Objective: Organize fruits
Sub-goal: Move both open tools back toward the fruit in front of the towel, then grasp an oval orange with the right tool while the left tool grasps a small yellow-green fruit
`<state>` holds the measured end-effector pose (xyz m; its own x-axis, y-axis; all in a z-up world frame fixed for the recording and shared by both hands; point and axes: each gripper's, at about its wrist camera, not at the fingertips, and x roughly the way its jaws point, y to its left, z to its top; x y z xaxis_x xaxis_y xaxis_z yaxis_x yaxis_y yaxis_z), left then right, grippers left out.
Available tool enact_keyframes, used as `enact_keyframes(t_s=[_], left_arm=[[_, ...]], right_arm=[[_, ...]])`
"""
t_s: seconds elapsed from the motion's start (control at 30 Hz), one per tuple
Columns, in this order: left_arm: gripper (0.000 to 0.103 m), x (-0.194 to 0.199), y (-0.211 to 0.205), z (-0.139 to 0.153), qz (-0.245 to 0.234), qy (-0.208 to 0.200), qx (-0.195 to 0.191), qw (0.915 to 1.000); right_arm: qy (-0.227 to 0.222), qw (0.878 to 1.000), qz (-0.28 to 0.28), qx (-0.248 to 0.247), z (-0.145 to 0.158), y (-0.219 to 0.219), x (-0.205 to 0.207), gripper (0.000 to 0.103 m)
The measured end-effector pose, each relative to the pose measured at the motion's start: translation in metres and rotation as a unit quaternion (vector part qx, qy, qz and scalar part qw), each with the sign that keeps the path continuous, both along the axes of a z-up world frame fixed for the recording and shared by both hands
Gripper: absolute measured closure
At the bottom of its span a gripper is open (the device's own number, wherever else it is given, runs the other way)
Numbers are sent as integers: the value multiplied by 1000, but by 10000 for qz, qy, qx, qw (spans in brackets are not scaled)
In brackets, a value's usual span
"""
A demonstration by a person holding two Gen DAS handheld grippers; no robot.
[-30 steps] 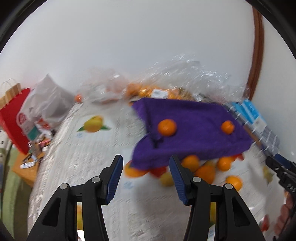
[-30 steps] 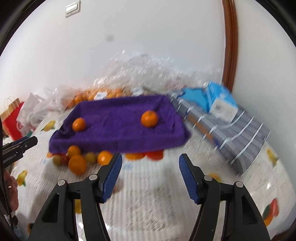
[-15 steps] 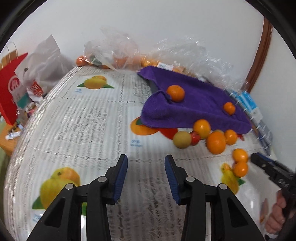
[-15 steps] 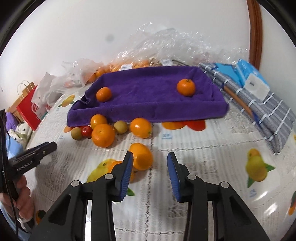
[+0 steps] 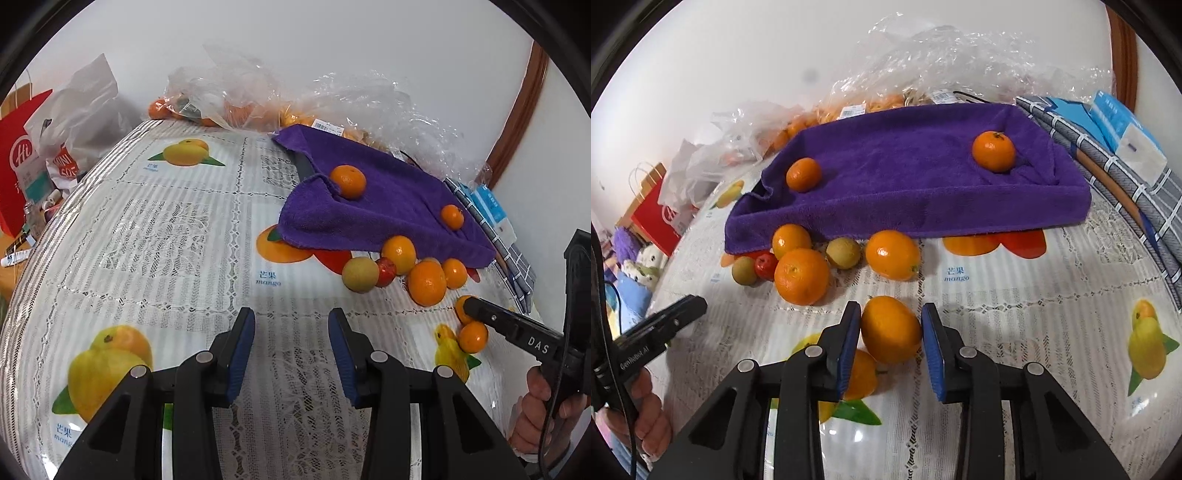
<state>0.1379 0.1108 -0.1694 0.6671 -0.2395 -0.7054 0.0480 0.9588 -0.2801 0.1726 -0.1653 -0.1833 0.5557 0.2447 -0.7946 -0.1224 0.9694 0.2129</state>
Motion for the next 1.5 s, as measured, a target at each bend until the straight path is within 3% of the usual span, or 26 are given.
enact_keyframes(t_s=[0.1, 0.27, 0.6, 0.87, 0.97, 1.07, 1.2, 1.3, 1.5], left_arm=[[64, 0, 1, -1, 7, 17, -34, 10000], [64, 1, 0, -1, 2, 24, -17, 10000], [64, 1, 2, -2, -54, 40, -111, 9999], [64, 0, 1, -1, -54, 56, -131, 9999], [65, -1, -8, 2, -38, 188, 202, 9996], [65, 6, -23, 6, -339, 402, 40, 9986], [65, 21, -40, 16, -350, 50, 391, 9986], [65, 30, -43, 15, -435, 13, 109, 9990], [65, 36, -45, 6, -511, -37, 4, 9987]], right_arm=[[-77, 9999, -130, 58, 4, -10, -1, 70], [-267, 9974, -574, -332, 6, -41, -7, 70], [-249, 9953, -463, -811, -9, -50, -21, 70], [-422, 9960, -575, -540, -5, -57, -27, 70], [-592, 9954, -587, -478, 0, -58, -32, 70], [-600, 9956, -628, -360, 1, -62, -32, 70], [-561, 9962, -571, -332, 0, -60, -31, 70], [-605, 9962, -547, -313, 1, -59, -32, 70], [-572, 9961, -623, -233, 0, -63, -32, 70]])
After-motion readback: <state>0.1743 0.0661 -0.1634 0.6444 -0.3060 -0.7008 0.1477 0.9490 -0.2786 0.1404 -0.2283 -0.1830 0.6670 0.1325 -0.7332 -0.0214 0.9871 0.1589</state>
